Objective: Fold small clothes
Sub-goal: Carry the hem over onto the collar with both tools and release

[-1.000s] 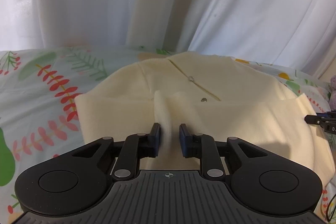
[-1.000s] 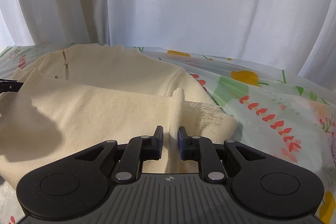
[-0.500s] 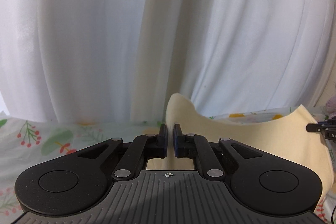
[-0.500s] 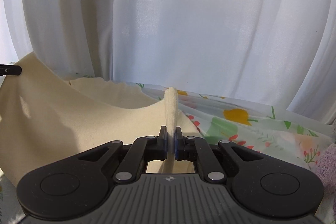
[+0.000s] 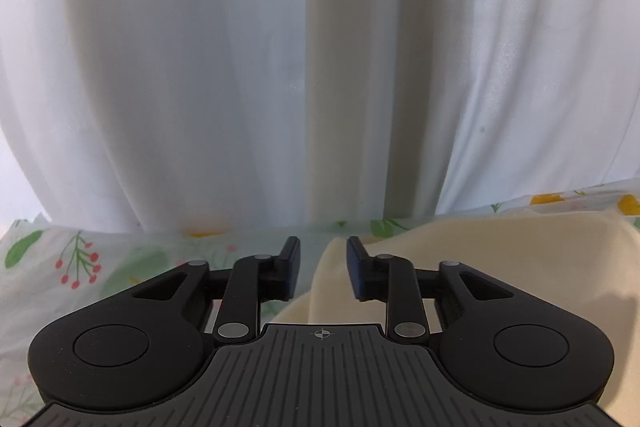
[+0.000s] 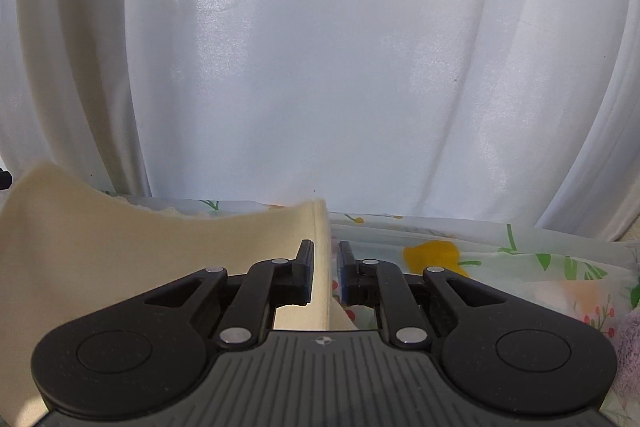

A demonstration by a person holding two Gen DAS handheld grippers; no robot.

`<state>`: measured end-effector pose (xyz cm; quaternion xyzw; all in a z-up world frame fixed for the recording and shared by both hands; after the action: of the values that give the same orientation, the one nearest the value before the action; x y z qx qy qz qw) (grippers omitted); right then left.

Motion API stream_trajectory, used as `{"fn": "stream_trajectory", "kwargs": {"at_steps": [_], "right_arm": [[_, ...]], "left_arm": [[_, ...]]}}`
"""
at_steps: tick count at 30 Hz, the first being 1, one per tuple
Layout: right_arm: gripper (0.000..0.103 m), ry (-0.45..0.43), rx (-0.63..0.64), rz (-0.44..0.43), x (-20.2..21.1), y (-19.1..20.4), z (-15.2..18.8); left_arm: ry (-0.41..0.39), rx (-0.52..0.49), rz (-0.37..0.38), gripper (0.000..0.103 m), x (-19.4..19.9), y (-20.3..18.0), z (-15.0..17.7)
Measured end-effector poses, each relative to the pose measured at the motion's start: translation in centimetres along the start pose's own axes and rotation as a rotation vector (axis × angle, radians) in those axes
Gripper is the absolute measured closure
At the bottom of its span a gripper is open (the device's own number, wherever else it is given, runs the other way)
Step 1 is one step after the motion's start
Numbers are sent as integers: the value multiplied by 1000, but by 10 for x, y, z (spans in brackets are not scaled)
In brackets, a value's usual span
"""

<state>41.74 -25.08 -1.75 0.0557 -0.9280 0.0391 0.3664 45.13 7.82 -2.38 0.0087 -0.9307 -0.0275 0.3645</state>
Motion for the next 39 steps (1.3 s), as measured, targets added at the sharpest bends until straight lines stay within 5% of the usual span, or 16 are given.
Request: {"fn": "stream_trajectory", "kwargs": {"at_steps": [1, 6, 12, 14, 16, 22, 24, 39], "right_arm": [[67, 0, -4, -24, 10, -1, 10], [51, 63, 14, -82, 45, -4, 74], [49, 143, -97, -134, 62, -1, 139], [54, 162, -133, -141, 60, 2, 147], [78, 183, -180, -165, 56, 1, 148], [93, 178, -166, -124, 61, 5, 152], [96, 176, -169, -126, 63, 4, 150], [98, 125, -135, -44, 73, -5, 136]], "left_arm": [[13, 13, 20, 57, 4, 3, 6], [119, 75, 132, 50, 35, 18, 67], [150, 160, 178, 51, 62, 26, 113], [152, 159, 173, 53, 65, 24, 116], [146, 147, 178, 54, 66, 20, 115], [159, 150, 200, 76, 51, 11, 119], [165, 168, 192, 92, 52, 13, 117], [159, 158, 157, 94, 82, 26, 104]]}}
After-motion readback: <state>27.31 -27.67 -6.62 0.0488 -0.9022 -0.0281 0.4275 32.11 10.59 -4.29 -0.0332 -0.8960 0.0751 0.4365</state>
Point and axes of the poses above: each gripper's, at about its wrist camera, not at the fingertips, and x roughly against the way its jaws point, y to its left, z to its underside, the point moved 7 cm from there along -x, roughly the way its jaws point, and after that the axes turned 6 degrees about y, right-handed, at the moved point
